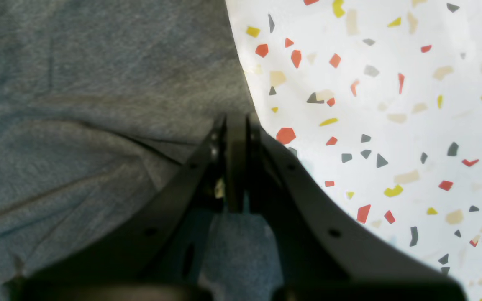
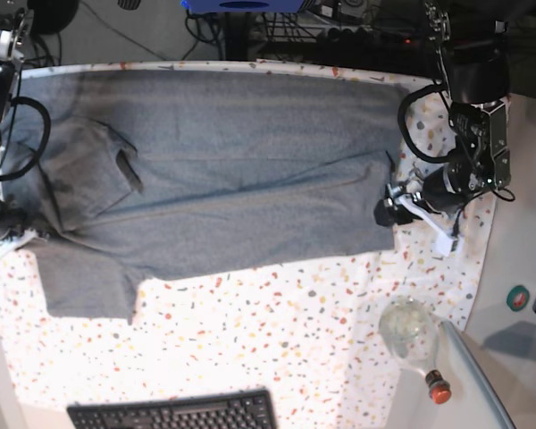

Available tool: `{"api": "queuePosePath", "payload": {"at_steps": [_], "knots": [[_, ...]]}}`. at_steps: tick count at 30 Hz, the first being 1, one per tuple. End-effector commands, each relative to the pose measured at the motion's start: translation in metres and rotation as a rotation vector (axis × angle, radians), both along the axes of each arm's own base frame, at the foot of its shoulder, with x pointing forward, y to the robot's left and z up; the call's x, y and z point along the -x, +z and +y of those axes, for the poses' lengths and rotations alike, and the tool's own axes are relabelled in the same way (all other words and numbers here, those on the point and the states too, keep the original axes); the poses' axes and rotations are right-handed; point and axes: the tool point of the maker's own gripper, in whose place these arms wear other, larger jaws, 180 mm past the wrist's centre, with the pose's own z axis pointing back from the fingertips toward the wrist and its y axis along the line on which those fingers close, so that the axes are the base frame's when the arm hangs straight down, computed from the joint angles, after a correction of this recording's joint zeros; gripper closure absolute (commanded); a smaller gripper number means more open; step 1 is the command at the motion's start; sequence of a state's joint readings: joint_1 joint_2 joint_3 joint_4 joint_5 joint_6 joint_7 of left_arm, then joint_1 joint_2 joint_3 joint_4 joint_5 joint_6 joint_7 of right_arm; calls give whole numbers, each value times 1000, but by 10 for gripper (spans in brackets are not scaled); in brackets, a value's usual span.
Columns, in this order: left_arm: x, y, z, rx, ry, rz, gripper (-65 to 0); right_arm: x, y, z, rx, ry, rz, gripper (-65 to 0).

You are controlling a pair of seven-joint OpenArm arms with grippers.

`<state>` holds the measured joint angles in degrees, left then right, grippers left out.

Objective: Layout the t-shirt on the table in an organized manner, then fold the t-shirt properly
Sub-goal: 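Release the fold and move the left gripper to the shirt hem corner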

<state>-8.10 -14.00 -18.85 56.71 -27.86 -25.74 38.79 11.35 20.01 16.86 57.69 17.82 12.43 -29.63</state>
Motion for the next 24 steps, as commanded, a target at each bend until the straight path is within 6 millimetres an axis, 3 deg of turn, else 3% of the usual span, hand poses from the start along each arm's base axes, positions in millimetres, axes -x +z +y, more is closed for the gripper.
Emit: {"api": "queuePosePath", "payload": {"at_steps": [1,7,12,24], "knots": [[-15,14,5,1,16,-61,-448,-14,20,-13,26,-7,-59,0],[-25,21,8,2,32,-101,-448,-14,20,-13,26,-7,-59,0],[-33,7,7,52,66,-46,-448,-14,20,-13,26,-7,-59,0],[-50,9,-15,97,54,-51,-448,-14,21,-13,26,-7,-61,0]]}}
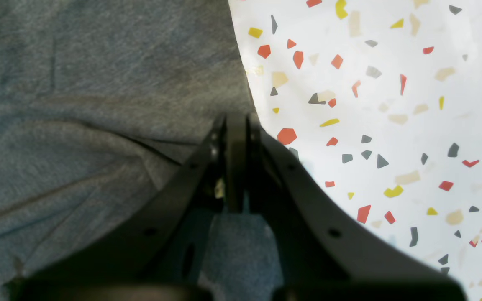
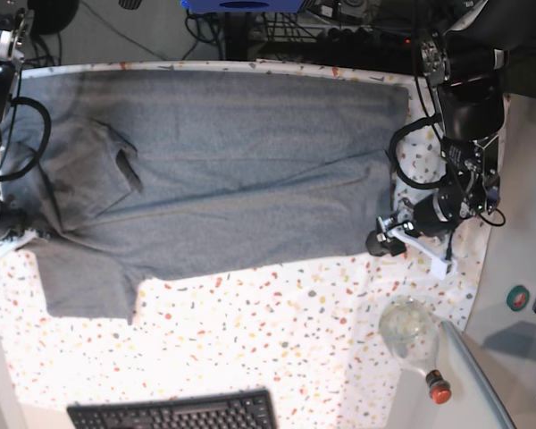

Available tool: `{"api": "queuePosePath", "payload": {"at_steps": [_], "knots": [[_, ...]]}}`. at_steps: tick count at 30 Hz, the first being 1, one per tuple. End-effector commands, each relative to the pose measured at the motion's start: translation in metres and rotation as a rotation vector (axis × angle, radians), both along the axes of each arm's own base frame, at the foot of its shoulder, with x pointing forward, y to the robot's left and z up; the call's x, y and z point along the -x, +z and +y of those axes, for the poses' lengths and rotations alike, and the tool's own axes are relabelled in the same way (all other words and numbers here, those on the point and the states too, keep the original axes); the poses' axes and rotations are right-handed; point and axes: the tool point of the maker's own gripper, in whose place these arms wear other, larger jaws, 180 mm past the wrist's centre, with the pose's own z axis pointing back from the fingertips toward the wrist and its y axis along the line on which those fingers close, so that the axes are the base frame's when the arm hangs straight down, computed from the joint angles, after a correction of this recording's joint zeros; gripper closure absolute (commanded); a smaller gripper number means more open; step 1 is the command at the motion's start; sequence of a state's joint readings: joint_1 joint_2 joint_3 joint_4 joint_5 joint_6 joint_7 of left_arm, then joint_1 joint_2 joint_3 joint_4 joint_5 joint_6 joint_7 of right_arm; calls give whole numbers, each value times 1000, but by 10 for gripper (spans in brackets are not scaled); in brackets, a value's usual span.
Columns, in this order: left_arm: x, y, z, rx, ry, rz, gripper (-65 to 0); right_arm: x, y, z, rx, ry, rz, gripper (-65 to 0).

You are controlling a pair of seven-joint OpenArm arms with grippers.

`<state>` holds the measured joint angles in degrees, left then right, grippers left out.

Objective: Layout the t-shirt on the table in an organized manner, then fold the t-shirt properly
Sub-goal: 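Release the fold and move the left gripper to the shirt hem corner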

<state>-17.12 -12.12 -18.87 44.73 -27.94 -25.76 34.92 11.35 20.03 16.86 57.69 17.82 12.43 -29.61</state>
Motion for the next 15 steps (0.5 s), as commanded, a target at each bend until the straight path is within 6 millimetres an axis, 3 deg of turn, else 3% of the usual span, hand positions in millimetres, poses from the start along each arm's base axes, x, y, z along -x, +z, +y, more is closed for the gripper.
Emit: {"api": "queuePosePath", "payload": {"at_steps": [1,12,15], "knots": [[-9,9,-1,2,-6,-25,-448,-14,20,-12,26,-7,-60,0],[-6,5,-3,8,-6,-14,-443,-15,21,-12,26,-7,-63,0],[1,-7,-5,26,2,24,-364,-16,22,-12,26,-7,-65,0]]}}
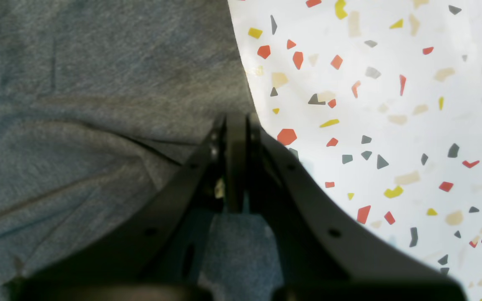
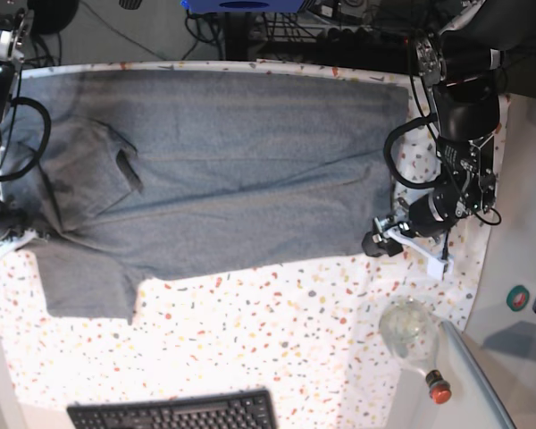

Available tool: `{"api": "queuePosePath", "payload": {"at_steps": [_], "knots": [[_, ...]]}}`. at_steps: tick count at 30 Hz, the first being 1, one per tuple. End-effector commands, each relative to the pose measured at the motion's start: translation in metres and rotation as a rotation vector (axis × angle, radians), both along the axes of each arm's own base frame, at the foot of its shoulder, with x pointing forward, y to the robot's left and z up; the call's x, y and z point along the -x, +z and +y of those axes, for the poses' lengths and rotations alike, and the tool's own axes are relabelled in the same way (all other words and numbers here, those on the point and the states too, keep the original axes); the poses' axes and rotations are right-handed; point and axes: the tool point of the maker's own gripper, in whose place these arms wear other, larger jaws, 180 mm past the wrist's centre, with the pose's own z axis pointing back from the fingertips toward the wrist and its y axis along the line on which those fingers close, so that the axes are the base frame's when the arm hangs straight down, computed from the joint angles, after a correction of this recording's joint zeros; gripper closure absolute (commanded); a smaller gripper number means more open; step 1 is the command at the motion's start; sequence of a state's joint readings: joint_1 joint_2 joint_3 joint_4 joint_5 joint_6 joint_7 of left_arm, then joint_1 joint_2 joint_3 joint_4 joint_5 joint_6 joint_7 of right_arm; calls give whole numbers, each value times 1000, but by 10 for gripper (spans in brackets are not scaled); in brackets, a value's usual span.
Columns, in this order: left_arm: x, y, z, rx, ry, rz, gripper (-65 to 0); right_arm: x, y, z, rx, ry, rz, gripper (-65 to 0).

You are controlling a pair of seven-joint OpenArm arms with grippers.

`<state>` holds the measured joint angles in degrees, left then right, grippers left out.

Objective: Layout the t-shirt on the table in an organized manner, then fold the t-shirt properly
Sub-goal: 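Release the fold and move the left gripper to the shirt hem corner, then grasp the hem with both grippers and fold it up toward the collar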

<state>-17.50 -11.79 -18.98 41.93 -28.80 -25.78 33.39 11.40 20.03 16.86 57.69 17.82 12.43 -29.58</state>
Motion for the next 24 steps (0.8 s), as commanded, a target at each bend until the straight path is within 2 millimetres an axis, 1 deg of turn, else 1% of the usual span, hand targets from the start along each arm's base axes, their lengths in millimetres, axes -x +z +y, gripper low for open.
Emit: {"api": "queuePosePath", "payload": {"at_steps": [1,5,9,10,13,16,18,20,24], "knots": [[0,-2,-1,-1,-15,19,-323,-16,21,-12,26,-7,-64,0],[1,-10,3,9,43,-9,-145,-15,21,-12,26,-7,-62,0],[2,-12,4,11,53,-12,-3,-15,21,-12,26,-4,-61,0],[-1,-10,4,11,53,-18,0,-16,21,-11,27,-3,-62,0],[-20,5,4,12,49,-54,0,-18,23,-10,25,-2,-68,0],[-38,20,3,13,44,-89,0,-31,33,-10,24,-2,-96,0],[-50,31,-5,-5,-6,-97,0,-38,40,-11,25,-2,-114,0],[-66,49,-15,-37,-75,-125,0,-45,48,-11,27,-1,-133,0],[-85,86,-24,-69,-130,-205,0,-57,60,-11,28,0,-161,0]]}}
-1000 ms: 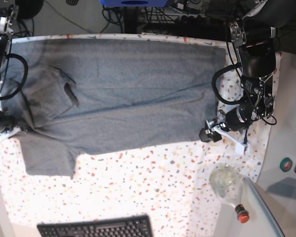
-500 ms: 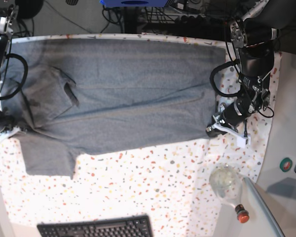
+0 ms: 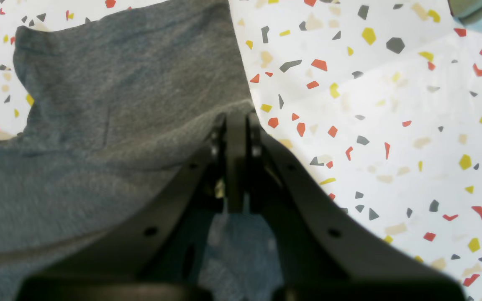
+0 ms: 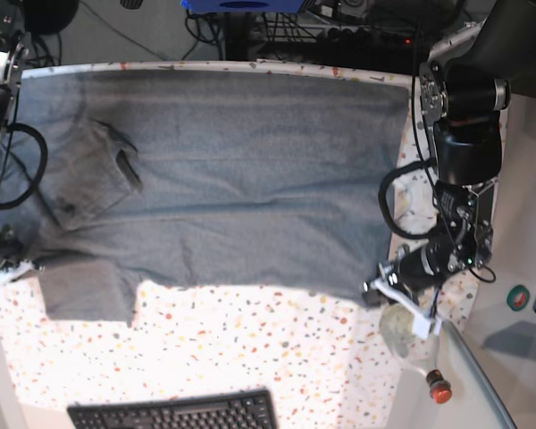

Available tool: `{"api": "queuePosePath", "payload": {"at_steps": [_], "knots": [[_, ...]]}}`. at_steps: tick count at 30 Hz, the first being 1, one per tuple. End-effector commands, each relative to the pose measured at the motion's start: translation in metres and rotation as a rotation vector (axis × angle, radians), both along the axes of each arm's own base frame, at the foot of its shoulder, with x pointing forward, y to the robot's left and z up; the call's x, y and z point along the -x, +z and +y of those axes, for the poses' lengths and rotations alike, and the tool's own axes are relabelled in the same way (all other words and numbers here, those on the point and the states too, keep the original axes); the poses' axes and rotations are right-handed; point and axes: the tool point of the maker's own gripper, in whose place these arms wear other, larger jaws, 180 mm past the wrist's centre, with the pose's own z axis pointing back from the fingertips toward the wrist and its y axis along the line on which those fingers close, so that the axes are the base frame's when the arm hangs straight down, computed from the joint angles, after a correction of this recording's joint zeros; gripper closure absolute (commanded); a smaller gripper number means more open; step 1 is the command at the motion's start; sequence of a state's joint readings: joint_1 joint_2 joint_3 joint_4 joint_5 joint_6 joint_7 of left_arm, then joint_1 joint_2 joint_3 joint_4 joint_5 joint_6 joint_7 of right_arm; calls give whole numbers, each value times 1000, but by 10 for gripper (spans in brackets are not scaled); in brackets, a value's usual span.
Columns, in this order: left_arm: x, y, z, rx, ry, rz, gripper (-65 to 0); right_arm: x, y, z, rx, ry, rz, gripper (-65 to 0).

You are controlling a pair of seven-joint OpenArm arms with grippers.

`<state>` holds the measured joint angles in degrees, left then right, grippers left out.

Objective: Layout the t-shirt on the table in an organized manner, then fold the t-shirt properly
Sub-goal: 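Grasp the hem with both grippers and fold it up toward the collar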

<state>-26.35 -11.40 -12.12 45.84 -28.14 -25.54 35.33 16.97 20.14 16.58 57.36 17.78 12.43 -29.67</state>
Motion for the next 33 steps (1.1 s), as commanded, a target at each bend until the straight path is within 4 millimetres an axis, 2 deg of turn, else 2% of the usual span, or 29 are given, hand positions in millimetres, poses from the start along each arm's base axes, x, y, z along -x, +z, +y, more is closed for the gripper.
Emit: {"api": "queuePosePath", "payload": {"at_steps": [1,6,10,13,16,18,21,26,32,33], "knots": [[-15,24,3,-4,-2,-67,0,-19,28,-11,27,-4,-80,0],[-24,49,1,-24,-21,-132,0,-32,45,-12,48,8,-197,0],[-24,52,0,-30,-28,-132,0,-38,53,-6,49,52,-256,0],[-24,53,0,-33,-30,-136,0,-37,49,-5,43,49,-248,0],[-20,53,-6,-30,-50,-119,0,-28,27,-8,18,30,-191,0],[-12,49,-8,-15,-55,-108,0,-21,14,-10,6,17,-155,0],[-1,47,-10,-13,-60,-118,0,-14,4,-19,5,3,-123,0],[27,31,-13,-38,-92,-74,0,-17,10,-23,20,-2,-172,0],[51,33,-18,-71,-122,-88,0,-6,12,-37,54,-5,-167,0],[58,32,-13,-78,-116,-73,0,-3,13,-37,64,2,-172,0]]}}
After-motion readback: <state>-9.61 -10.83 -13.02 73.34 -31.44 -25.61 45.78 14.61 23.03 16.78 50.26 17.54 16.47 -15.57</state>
